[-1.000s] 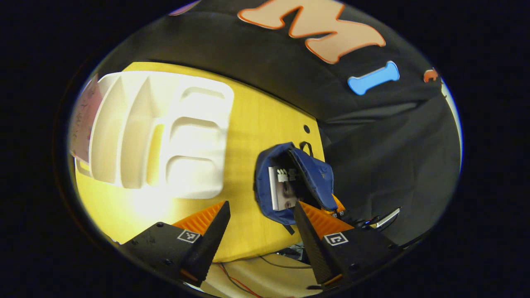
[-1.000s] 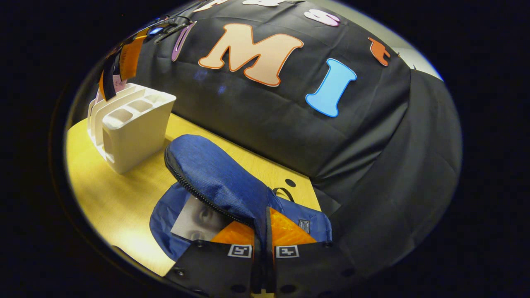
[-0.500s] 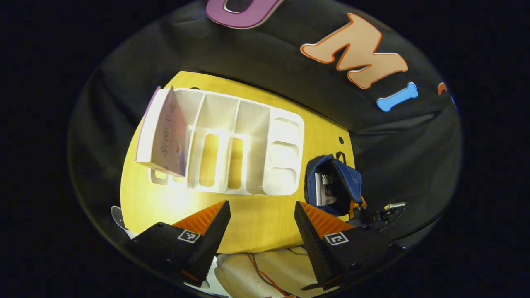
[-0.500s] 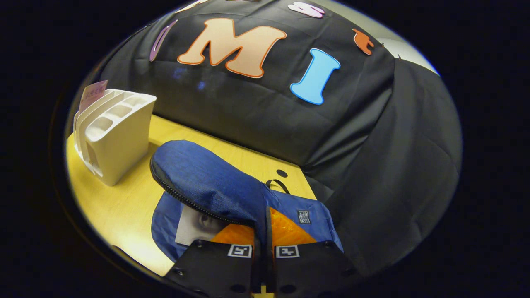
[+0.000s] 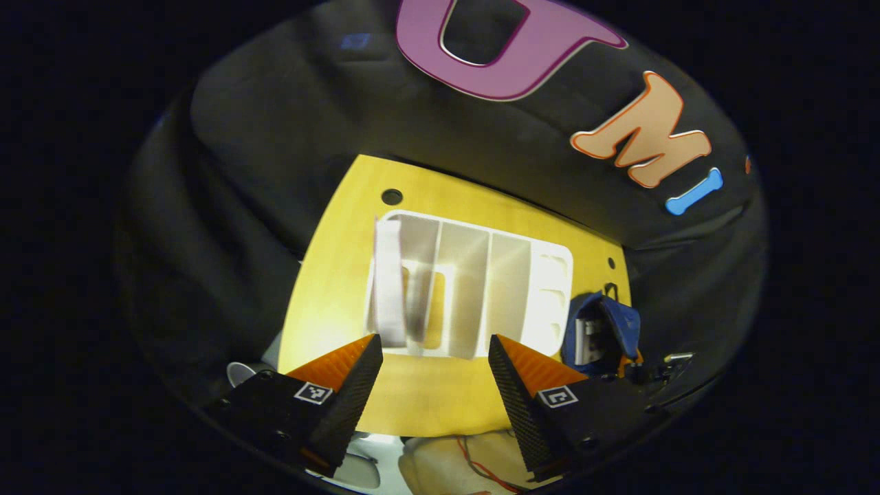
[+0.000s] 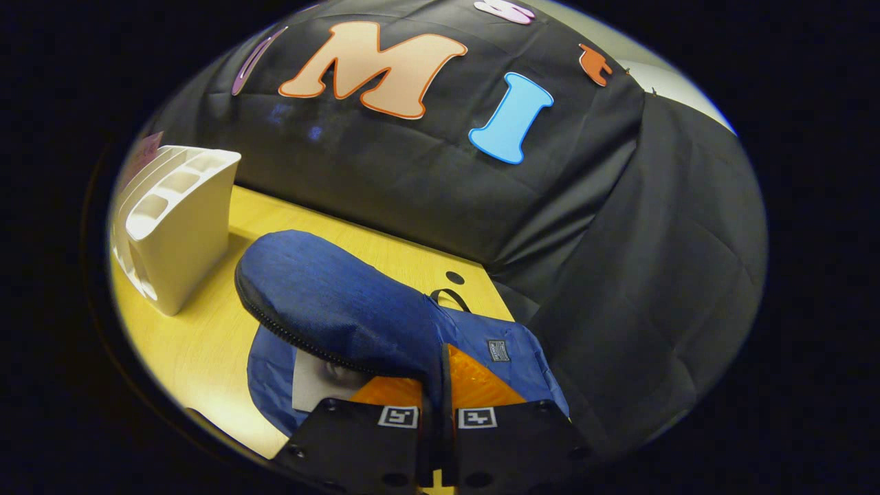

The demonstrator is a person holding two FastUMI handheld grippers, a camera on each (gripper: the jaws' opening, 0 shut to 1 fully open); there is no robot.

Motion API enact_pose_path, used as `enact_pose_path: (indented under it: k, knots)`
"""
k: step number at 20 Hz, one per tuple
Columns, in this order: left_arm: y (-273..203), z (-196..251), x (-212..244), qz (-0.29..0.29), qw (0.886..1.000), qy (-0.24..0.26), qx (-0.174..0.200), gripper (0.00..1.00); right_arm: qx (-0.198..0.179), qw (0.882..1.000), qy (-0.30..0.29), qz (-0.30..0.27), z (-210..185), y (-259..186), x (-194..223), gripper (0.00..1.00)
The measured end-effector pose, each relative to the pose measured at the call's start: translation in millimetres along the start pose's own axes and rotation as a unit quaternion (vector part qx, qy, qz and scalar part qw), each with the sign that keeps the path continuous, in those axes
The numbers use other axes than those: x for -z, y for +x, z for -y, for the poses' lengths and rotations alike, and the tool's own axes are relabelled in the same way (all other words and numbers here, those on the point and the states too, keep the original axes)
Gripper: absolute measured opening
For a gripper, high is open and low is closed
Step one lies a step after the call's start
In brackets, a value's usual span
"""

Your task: Open the schoolbag, grab two books from the bookshelf and put them into the schoolbag.

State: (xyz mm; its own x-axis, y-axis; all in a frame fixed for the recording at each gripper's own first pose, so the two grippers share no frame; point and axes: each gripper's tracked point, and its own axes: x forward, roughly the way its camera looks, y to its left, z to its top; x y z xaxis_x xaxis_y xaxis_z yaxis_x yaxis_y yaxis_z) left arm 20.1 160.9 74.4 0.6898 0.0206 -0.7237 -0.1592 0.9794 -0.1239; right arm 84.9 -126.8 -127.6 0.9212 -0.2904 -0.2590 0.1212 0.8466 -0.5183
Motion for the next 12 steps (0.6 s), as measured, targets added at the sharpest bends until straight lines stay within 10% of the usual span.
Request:
enact_pose_path:
  k: [12]
  knots:
    - [101,-26,-5,-0.094,0.994,-0.051,0.011,0.85,0.027,0.999,-0.004,-0.019,-7,-4,5,0.05]
